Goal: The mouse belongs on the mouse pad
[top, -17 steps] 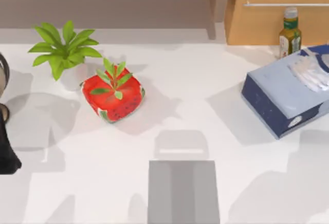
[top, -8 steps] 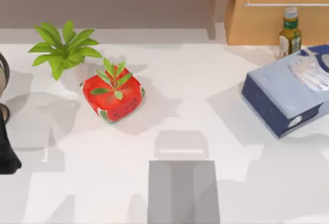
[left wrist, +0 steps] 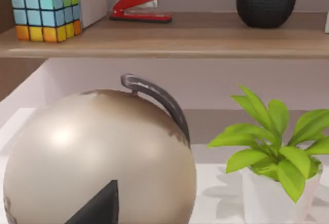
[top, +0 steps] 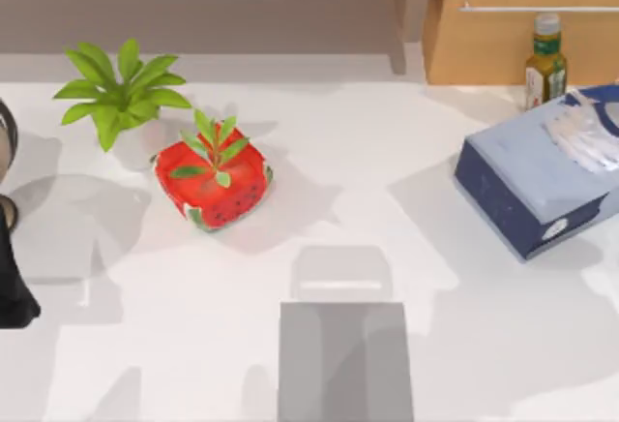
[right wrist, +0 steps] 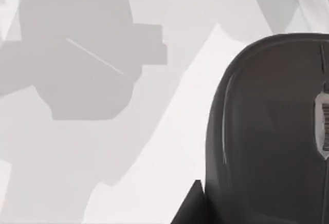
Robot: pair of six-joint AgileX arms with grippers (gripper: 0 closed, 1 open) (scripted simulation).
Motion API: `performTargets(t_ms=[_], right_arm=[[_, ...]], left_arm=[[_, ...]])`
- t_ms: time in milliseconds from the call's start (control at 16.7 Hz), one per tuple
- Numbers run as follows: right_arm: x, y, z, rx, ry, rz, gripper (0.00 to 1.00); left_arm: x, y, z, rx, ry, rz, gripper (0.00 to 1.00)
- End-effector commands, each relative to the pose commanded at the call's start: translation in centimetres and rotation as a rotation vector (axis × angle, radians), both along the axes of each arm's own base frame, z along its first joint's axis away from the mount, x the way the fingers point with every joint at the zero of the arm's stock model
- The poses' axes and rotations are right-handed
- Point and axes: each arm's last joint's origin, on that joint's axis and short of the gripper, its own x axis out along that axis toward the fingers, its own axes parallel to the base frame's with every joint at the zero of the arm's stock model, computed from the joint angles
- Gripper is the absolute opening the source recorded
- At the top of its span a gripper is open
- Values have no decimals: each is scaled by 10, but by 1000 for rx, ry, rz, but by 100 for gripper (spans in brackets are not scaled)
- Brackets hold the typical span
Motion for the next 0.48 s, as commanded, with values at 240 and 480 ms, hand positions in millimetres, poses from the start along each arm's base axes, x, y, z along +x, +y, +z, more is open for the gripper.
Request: performTargets(t_ms=[240,480], right_arm=[[35,65,12,17,-125,10,0],[47,169,25,106,-233,43,0]], left_arm=[[0,0,0,0,0,0,100],[0,0,0,0,0,0,100]])
